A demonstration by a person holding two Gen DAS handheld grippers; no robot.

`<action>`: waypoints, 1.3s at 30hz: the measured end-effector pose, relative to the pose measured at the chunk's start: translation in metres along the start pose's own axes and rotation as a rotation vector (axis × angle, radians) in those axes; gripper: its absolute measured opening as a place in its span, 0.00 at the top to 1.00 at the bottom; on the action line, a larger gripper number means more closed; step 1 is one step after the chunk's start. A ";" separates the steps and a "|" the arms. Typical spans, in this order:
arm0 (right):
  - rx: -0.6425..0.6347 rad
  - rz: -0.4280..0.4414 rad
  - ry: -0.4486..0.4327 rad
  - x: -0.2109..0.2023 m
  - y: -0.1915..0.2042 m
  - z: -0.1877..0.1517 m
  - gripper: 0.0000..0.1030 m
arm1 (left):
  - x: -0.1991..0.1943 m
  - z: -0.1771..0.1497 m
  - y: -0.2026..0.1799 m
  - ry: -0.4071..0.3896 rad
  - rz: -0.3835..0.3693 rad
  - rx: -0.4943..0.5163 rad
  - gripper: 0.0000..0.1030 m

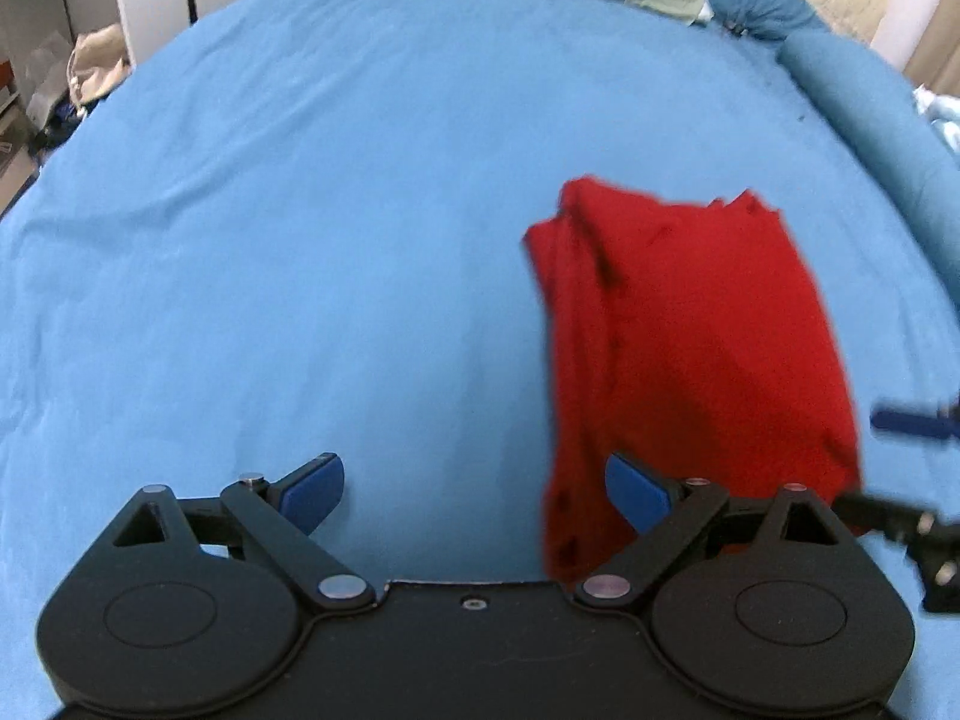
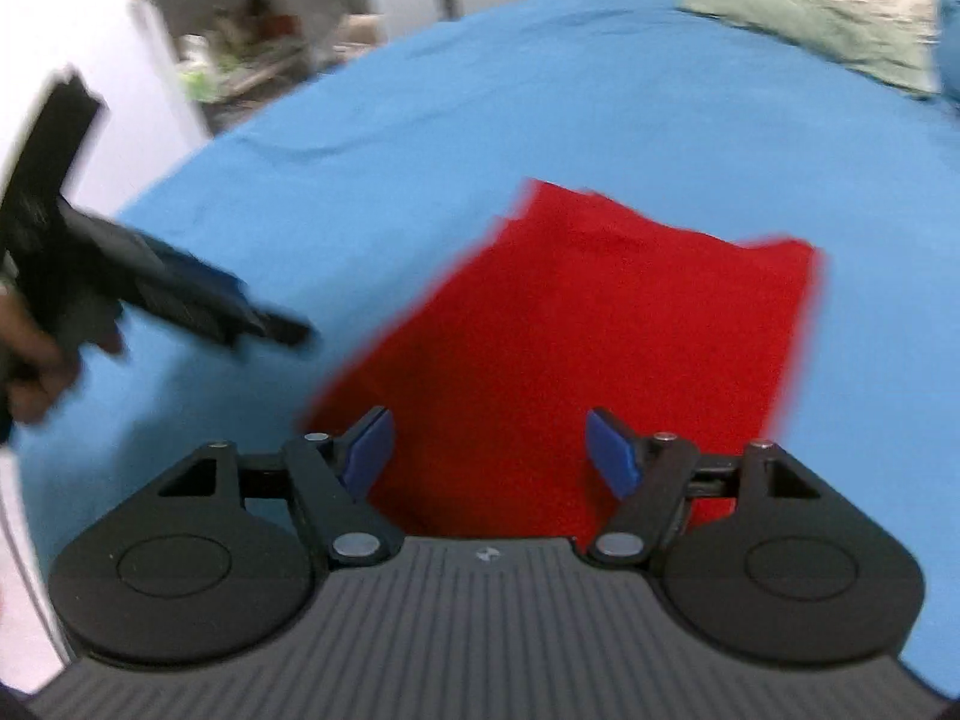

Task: Fold small clothes
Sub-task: 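Open the right gripper and withdraw it from the folded sweater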

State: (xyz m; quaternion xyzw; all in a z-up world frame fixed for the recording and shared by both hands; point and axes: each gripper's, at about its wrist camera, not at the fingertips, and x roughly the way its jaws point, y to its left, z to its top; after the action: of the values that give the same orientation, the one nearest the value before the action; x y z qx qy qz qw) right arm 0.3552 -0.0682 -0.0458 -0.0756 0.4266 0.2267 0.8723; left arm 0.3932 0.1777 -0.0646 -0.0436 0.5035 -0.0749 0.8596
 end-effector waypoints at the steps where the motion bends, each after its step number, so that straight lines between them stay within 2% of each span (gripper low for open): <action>1: 0.022 -0.037 0.014 -0.008 -0.005 -0.011 0.16 | -0.002 0.005 -0.004 -0.004 -0.009 0.006 0.06; 7: 0.139 -0.267 0.097 -0.015 -0.013 -0.074 0.15 | 0.014 -0.005 -0.034 0.025 -0.052 0.052 0.06; 10: 0.222 -0.315 0.099 -0.010 -0.014 -0.094 0.16 | 0.025 -0.013 -0.046 0.031 -0.046 0.072 0.06; 13: 0.284 -0.347 0.078 -0.002 -0.015 -0.097 0.17 | 0.035 -0.016 -0.050 0.030 -0.034 0.071 0.06; 15: 0.311 -0.356 0.062 0.002 -0.017 -0.100 0.18 | 0.035 -0.016 -0.048 0.029 -0.023 0.058 0.07; 18: 0.343 -0.367 0.026 0.004 -0.017 -0.097 0.18 | 0.026 -0.016 -0.044 0.004 -0.053 0.031 0.07; 23: 0.341 -0.377 -0.005 -0.004 -0.022 -0.091 0.18 | 0.007 -0.020 -0.054 -0.057 -0.115 0.081 0.06; 26: 0.352 -0.379 -0.004 0.001 -0.025 -0.089 0.18 | 0.022 -0.024 -0.059 -0.013 -0.054 0.086 0.07; 28: 0.352 -0.383 0.002 0.007 -0.027 -0.088 0.18 | 0.034 -0.029 -0.051 0.001 -0.022 0.060 0.09; 31: 0.330 -0.419 0.017 0.010 -0.033 -0.095 0.15 | 0.051 -0.037 -0.034 0.054 0.068 0.062 0.09; 34: 0.404 -0.383 0.037 0.014 -0.051 -0.107 0.13 | 0.055 -0.045 -0.017 0.035 0.010 0.051 0.08; 36: 0.423 -0.363 0.036 0.015 -0.057 -0.110 0.11 | 0.056 -0.044 -0.021 0.028 0.023 0.091 0.07; 39: 0.408 -0.338 0.043 0.015 -0.059 -0.107 0.11 | 0.054 -0.039 -0.025 0.028 0.035 0.086 0.07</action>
State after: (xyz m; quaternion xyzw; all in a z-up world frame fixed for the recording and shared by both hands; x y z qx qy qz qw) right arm 0.3146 -0.1506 -0.1275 0.0268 0.4633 -0.0148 0.8857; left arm 0.3826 0.1434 -0.1265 0.0034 0.5125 -0.0820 0.8547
